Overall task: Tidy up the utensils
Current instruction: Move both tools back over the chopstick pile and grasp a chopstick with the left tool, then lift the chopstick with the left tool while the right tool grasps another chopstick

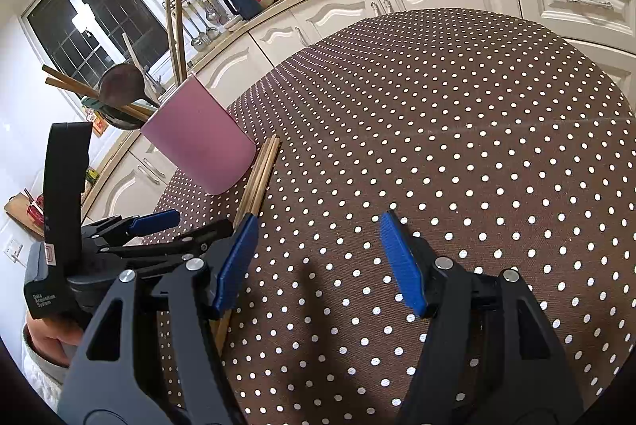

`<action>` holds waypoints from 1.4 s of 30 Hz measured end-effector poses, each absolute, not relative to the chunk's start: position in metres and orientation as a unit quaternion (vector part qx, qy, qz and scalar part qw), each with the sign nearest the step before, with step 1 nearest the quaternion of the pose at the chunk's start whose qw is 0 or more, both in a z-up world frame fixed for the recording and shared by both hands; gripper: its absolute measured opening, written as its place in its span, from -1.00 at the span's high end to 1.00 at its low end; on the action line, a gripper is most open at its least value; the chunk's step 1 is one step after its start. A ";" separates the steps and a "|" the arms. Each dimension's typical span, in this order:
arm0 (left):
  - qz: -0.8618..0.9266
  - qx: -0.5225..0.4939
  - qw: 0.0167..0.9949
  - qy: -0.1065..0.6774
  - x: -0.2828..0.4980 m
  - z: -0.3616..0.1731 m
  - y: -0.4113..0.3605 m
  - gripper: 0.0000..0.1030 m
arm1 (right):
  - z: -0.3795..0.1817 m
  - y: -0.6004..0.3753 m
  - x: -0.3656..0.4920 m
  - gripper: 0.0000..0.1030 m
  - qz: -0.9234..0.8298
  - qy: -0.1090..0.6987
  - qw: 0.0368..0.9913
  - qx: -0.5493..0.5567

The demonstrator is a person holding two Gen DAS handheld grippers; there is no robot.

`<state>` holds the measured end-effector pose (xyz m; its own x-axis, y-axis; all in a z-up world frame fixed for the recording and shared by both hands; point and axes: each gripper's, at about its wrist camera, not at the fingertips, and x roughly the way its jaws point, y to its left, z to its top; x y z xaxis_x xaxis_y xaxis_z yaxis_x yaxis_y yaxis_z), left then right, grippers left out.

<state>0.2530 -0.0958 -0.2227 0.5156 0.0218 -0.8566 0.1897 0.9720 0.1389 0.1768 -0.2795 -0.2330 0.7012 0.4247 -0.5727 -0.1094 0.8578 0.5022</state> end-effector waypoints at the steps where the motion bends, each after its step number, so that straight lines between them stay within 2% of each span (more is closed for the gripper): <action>1: -0.048 0.108 0.864 0.490 0.254 -0.222 -0.097 -0.56 | -0.233 -0.279 0.176 -0.23 0.149 0.356 0.896 0.221; 9: -0.044 0.146 0.862 0.483 0.230 -0.222 -0.104 -0.57 | -0.233 -0.281 0.175 -0.23 0.152 0.355 0.894 0.227; 15: -0.044 0.103 0.849 0.517 0.238 -0.229 -0.103 -0.57 | -0.233 -0.282 0.175 -0.23 0.154 0.354 0.894 0.230; 23: -0.042 0.088 0.855 0.509 0.252 -0.233 -0.100 -0.54 | -0.233 -0.285 0.173 -0.23 0.156 0.352 0.892 0.235; 24: -0.048 0.074 0.855 0.511 0.254 -0.233 -0.099 -0.47 | -0.233 -0.285 0.174 -0.23 0.156 0.352 0.892 0.235; 25: -0.061 0.056 0.853 0.515 0.259 -0.231 -0.097 -0.28 | -0.233 -0.285 0.173 -0.23 0.157 0.352 0.892 0.236; 27: -0.067 0.054 0.855 0.511 0.260 -0.229 -0.097 -0.03 | -0.233 -0.285 0.172 -0.23 0.156 0.352 0.892 0.236; 29: -0.078 0.057 0.856 0.508 0.260 -0.228 -0.097 0.58 | -0.232 -0.286 0.172 -0.23 0.156 0.353 0.893 0.234; 31: -0.080 0.052 0.855 0.509 0.258 -0.227 -0.095 0.89 | -0.232 -0.285 0.172 -0.23 0.154 0.354 0.893 0.231; 42: -0.113 -0.011 0.859 0.499 0.204 -0.224 -0.051 0.89 | -0.219 -0.245 0.186 -0.24 0.130 0.398 0.896 0.144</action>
<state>0.2040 -0.0510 -0.2237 0.4760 -0.2046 -0.8553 0.1824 0.9744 -0.1316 0.1858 -0.2454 -0.2188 0.6486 0.3478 -0.6770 -0.1183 0.9247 0.3618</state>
